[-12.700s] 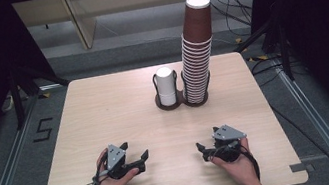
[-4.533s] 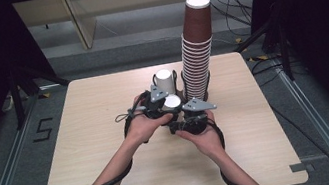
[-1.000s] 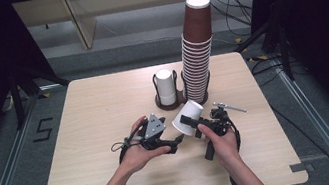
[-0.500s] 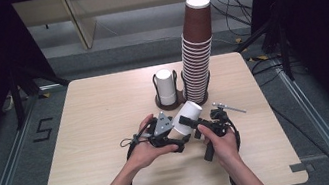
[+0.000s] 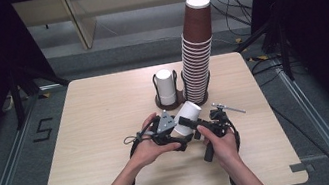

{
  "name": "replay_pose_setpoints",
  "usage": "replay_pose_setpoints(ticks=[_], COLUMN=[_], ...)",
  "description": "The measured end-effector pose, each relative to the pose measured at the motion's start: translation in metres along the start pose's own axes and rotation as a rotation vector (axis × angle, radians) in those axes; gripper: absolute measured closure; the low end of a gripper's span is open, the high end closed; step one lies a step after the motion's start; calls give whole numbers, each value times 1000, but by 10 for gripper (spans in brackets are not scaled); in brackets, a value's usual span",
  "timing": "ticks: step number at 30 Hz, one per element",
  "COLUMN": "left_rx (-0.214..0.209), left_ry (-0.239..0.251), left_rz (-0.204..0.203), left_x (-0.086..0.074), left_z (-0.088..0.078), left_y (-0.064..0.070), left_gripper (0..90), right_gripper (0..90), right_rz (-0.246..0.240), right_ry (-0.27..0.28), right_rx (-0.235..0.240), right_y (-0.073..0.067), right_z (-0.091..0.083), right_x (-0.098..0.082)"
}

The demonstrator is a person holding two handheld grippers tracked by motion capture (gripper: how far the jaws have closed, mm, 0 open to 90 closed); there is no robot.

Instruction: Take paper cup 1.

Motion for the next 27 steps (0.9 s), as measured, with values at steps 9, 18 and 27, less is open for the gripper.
replay_pose_setpoints(ticks=[9,18,27], left_rx=[-19,-19,-19], left_ry=[-4,-13,-22], left_rz=[-8,24,46], left_x=[-1,1,0], left_z=[3,-2,-4], left_y=[-1,-1,-2], left_gripper=[131,237,275], right_gripper=[296,215,184], right_rz=[6,13,8], right_ry=[-8,-13,-20], right_rx=[-3,-1,-4], right_y=[-2,-2,-2], right_z=[1,2,4], right_x=[-1,1,-1])
Point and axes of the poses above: each handheld gripper's, and its own axes: z roughly forward along the jaws, x roughly out of its top, y roughly to its right, the point moved 1 cm from there along z, roughly forward along the jaws, and after that the axes turned 15 degrees about y, right-handed, at the moved point
